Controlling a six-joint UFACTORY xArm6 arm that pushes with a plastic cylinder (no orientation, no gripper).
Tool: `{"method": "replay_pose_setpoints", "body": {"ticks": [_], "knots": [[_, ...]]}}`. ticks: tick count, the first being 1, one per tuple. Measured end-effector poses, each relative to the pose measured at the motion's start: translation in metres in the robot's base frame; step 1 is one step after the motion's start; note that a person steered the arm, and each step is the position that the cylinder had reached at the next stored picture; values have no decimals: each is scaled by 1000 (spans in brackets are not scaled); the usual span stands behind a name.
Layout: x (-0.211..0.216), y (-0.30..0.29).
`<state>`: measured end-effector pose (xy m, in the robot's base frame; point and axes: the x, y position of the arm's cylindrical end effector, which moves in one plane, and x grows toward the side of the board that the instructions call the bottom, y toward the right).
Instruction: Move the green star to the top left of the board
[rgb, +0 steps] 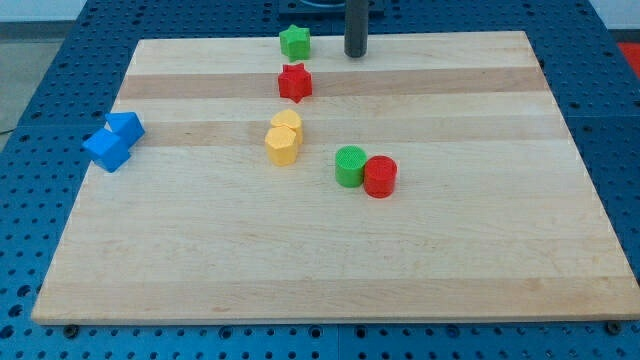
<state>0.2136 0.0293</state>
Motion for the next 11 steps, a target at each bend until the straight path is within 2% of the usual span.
{"method": "replay_pose_setpoints", "body": {"ticks": [2,3,4,5,6,7,9,10,11], "knots": [[-9,-149],[-9,-182],[-6,-142],[10,-148],[15,-188],[23,-193],[23,-252],[23,-236],[47,-202]]}}
